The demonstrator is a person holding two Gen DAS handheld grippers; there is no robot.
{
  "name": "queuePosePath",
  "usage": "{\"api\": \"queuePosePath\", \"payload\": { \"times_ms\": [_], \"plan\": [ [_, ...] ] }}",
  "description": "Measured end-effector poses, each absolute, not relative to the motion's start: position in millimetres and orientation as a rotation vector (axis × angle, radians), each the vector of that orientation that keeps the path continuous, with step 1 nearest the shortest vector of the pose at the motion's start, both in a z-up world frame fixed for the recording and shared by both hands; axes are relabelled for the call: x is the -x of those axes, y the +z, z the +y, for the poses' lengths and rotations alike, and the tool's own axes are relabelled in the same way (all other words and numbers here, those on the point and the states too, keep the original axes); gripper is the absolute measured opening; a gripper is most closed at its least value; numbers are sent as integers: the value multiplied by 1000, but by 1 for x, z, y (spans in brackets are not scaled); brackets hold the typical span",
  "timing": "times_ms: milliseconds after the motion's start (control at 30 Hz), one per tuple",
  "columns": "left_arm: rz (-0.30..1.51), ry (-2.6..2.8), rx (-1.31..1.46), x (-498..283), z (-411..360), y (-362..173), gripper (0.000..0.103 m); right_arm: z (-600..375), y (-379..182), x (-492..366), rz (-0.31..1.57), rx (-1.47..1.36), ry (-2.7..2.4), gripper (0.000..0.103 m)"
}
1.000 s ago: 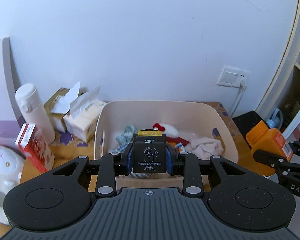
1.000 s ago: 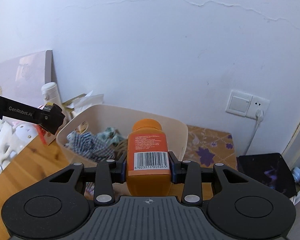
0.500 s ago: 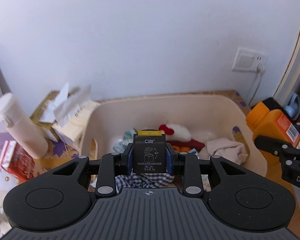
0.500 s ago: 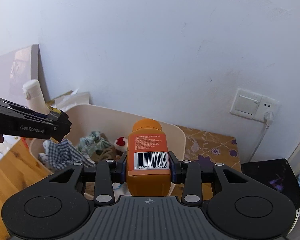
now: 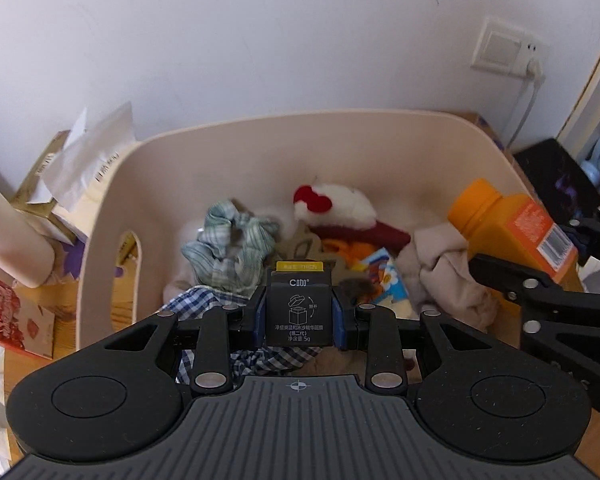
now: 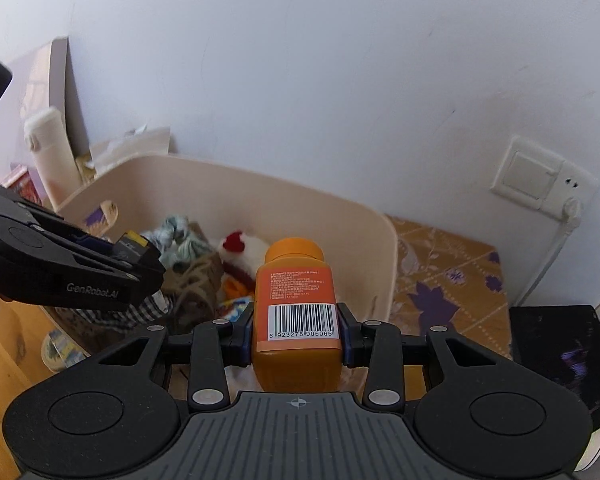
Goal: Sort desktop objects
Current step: 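Lower the black box and orange bottle into the basket and open both tools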
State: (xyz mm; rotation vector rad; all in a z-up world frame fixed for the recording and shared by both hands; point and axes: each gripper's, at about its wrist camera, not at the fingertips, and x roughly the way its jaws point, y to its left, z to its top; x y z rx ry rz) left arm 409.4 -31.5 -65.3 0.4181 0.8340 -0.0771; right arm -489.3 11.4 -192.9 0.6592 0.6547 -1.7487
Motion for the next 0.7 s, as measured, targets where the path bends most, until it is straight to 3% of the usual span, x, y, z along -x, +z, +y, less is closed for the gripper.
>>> {"api": "queuePosePath", "payload": {
  "times_ms": [233, 367, 500, 600, 700],
  "plan": [
    [869, -96, -441, -411, -31, -70, 35, 2, -206, 486, 699, -704, -1691, 38],
    [851, -101, -450, -407, -28, -64, 51, 2, -204, 480, 702, -694, -1685, 49],
    [819, -91, -435, -404, -25, -55, 64, 5, -197, 478, 689, -674, -1708, 70],
    [801, -87, -427, -400, -21, -49, 65, 10, -192, 478, 667, -668, -1734, 75],
    [788, -103, -436, -395, -17, -44, 69, 18, -188, 481, 625, -656, -1775, 90]
  ]
}}
